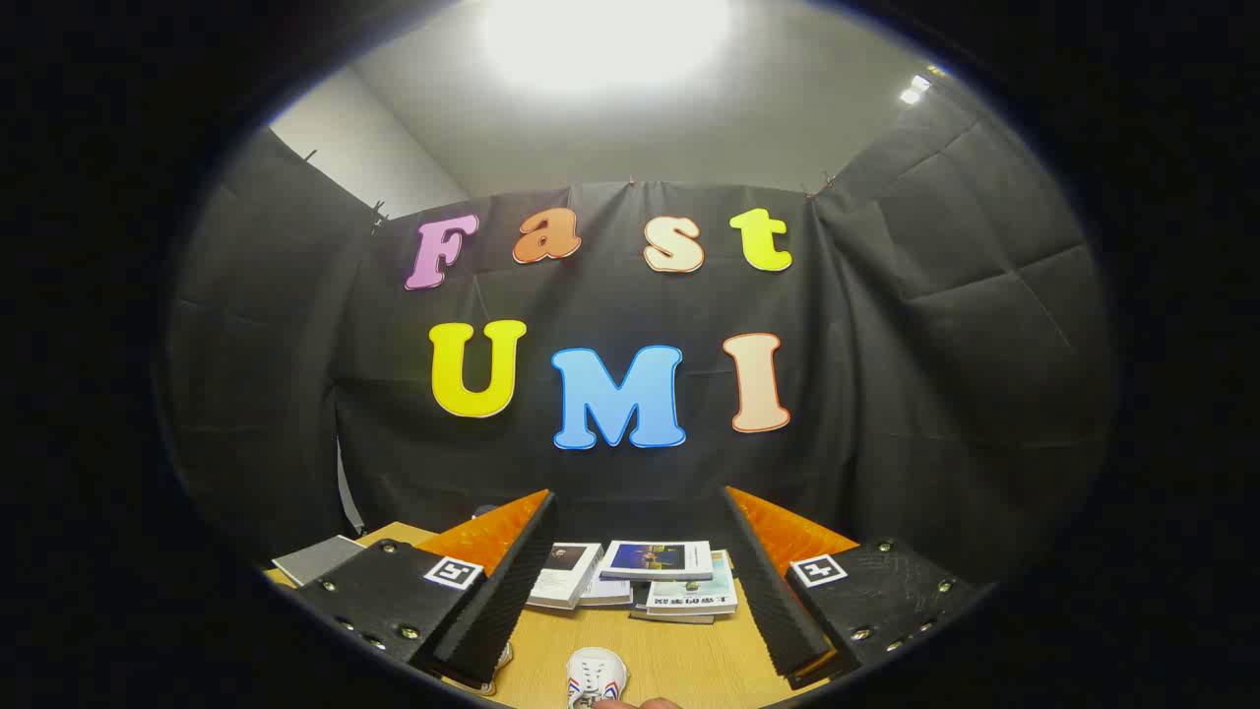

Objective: Open the storage box then place both shoes into the box .Put the left shoe in first, then the right shoe, with the right side of both shoes facing outward in a uniform manner.

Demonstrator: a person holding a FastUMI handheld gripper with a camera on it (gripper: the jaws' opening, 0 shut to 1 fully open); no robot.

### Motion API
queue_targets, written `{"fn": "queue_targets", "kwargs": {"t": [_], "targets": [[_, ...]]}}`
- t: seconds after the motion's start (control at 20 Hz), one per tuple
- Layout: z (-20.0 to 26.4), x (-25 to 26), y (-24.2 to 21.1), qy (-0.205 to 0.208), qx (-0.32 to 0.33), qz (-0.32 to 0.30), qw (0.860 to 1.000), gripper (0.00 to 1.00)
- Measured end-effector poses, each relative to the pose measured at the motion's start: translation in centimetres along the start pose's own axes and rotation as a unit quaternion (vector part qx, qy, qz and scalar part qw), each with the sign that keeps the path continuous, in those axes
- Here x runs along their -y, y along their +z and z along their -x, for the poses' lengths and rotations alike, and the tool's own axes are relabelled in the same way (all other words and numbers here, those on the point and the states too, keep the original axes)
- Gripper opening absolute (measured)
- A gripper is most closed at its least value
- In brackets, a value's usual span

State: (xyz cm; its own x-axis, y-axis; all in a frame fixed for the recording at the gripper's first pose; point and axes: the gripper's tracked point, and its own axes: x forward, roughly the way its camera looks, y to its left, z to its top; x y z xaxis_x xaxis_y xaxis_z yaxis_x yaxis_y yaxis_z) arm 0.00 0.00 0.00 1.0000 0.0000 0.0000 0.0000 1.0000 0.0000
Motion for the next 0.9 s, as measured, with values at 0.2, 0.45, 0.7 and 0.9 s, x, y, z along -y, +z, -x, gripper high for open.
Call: {"fn": "queue_targets", "kwargs": {"t": [0.2,0.45,0.7,0.9], "targets": [[-1.4,-0.6,0.5,0.007,0.004,0.004,1.000,0.98],[-1.9,-1.7,0.5,0.024,0.004,0.002,1.000,0.98],[-1.9,-1.8,-0.2,0.028,-0.001,0.003,1.000,0.98],[-2.1,-2.1,-1.0,0.031,-0.011,-0.007,0.999,0.98]]}}
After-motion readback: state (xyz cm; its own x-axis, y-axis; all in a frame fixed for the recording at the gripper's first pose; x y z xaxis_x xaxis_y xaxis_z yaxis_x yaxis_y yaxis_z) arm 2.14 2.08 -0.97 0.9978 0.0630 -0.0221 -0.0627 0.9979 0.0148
